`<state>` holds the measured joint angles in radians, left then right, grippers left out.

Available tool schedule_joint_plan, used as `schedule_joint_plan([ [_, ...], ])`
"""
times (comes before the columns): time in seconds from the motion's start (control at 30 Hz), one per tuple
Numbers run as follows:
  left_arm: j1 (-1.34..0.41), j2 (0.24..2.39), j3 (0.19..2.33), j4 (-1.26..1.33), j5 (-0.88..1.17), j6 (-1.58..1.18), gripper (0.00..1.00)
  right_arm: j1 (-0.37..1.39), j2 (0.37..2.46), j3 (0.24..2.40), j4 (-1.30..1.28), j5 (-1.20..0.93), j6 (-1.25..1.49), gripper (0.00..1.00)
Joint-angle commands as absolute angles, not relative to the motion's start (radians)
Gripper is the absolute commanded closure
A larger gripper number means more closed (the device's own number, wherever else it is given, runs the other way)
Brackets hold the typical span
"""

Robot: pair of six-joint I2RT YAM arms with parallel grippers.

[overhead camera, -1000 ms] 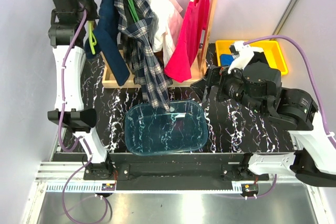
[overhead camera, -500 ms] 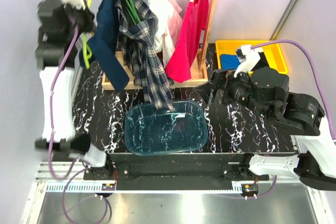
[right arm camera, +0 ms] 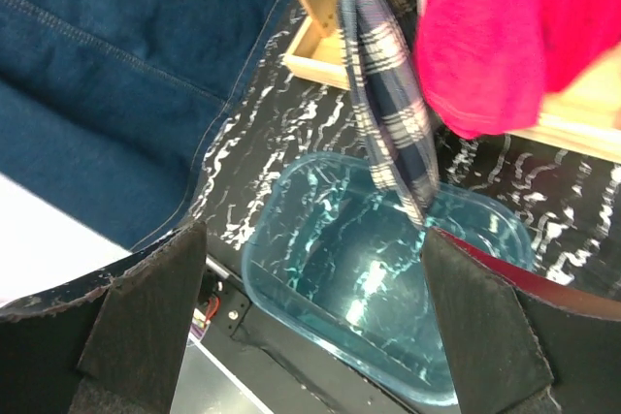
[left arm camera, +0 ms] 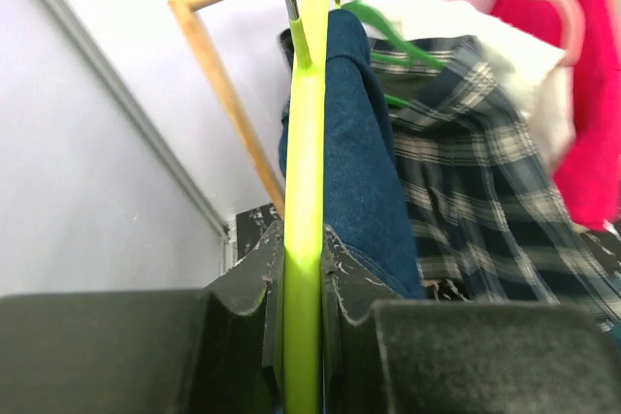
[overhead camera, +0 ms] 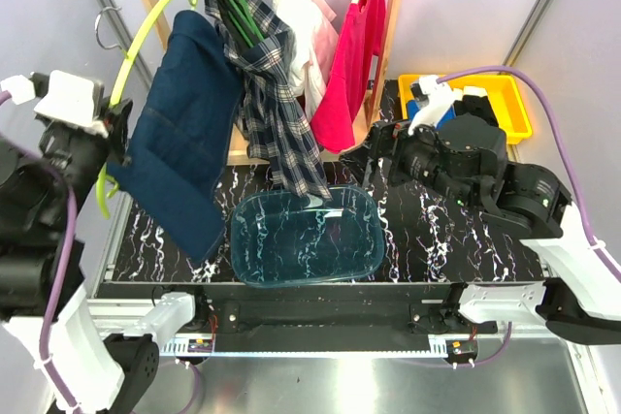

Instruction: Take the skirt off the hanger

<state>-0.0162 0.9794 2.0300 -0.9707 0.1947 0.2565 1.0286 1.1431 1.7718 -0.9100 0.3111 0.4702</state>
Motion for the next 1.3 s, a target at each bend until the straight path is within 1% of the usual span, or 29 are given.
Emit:
schedule_joint_plan([
  [0.0, -0.018, 1.043, 2.187, -0.965, 0.337, 0.264, 1.00, 1.031, 1.161, 1.735, -0.767, 0.230, 0.442, 0.00],
  [0.07, -0.018, 1.078, 2.264, -0.983, 0.379, 0.236, 1.00, 1.032, 1.154, 1.692, -0.712, 0.174, 0.436, 0.00],
  [0.17, -0.018, 1.118, 2.377, -1.009, 0.425, 0.198, 1.00, 1.032, 1.132, 1.617, -0.562, 0.114, 0.454, 0.00],
  [0.27, -0.018, 1.135, 2.439, -1.014, 0.459, 0.157, 1.00, 1.031, 1.121, 1.543, -0.442, 0.075, 0.469, 0.00],
  [0.37, -0.018, 1.128, 2.442, -1.014, 0.500, 0.111, 1.00, 1.031, 1.095, 1.465, -0.327, 0.101, 0.476, 0.00],
  [0.53, -0.018, 1.071, 2.404, -1.012, 0.540, 0.090, 1.00, 1.003, 1.062, 1.369, -0.209, 0.129, 0.509, 0.00],
  [0.83, -0.018, 1.005, 2.433, -1.014, 0.495, 0.132, 1.00, 0.928, 1.101, 1.243, -0.035, -0.043, 0.684, 0.00],
  [1.03, -0.011, 1.003, 2.485, -1.012, 0.483, 0.141, 1.00, 0.907, 1.152, 1.183, 0.156, -0.152, 0.802, 0.00],
  [1.17, -0.005, 1.003, 2.436, -1.005, 0.483, 0.129, 1.00, 0.899, 1.167, 1.170, 0.259, -0.190, 0.853, 0.00],
  [1.27, -0.003, 1.017, 2.444, -0.985, 0.497, 0.094, 1.00, 0.897, 1.177, 1.170, 0.302, -0.198, 0.865, 0.00],
])
